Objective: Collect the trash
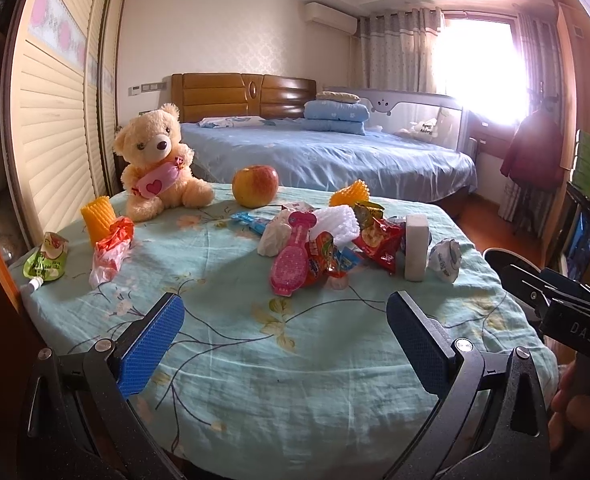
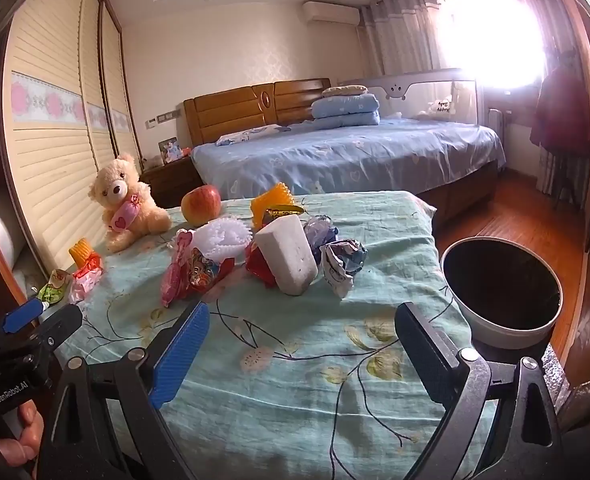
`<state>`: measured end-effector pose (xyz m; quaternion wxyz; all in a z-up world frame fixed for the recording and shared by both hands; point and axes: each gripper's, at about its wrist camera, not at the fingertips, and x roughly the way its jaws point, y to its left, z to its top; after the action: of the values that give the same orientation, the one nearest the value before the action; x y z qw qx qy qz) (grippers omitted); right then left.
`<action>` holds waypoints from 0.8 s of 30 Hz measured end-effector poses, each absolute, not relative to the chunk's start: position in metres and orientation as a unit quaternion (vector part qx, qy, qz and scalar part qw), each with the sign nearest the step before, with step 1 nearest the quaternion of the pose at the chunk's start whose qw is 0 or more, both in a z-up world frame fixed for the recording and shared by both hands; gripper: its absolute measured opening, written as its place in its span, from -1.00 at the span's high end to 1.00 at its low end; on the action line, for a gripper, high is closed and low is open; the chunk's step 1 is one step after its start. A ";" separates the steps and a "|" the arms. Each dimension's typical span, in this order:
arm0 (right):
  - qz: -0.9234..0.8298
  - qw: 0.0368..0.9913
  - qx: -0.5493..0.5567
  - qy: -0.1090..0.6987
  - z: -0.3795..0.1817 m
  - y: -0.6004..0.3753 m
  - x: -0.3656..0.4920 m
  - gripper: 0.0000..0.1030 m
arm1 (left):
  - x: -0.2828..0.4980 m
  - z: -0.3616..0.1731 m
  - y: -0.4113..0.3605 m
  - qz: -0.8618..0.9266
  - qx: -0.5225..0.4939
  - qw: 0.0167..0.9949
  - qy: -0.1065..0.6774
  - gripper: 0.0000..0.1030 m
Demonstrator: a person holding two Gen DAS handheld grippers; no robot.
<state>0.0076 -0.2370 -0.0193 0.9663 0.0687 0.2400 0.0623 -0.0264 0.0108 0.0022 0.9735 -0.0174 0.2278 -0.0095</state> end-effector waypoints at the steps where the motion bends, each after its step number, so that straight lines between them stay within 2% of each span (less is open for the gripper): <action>1: 0.062 0.966 0.069 0.240 -0.020 -0.237 0.008 -0.84 | -0.026 0.002 0.011 -0.010 -0.018 0.973 0.228 -1.00; 24: 0.062 0.965 0.073 0.243 -0.021 -0.239 0.008 -0.84 | -0.025 0.000 0.007 -0.012 -0.013 0.974 0.228 -1.00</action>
<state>0.0076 -0.2390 -0.0206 0.9654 0.0725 0.2428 0.0621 -0.0251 0.0071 0.0004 0.9735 -0.0130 0.2278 -0.0124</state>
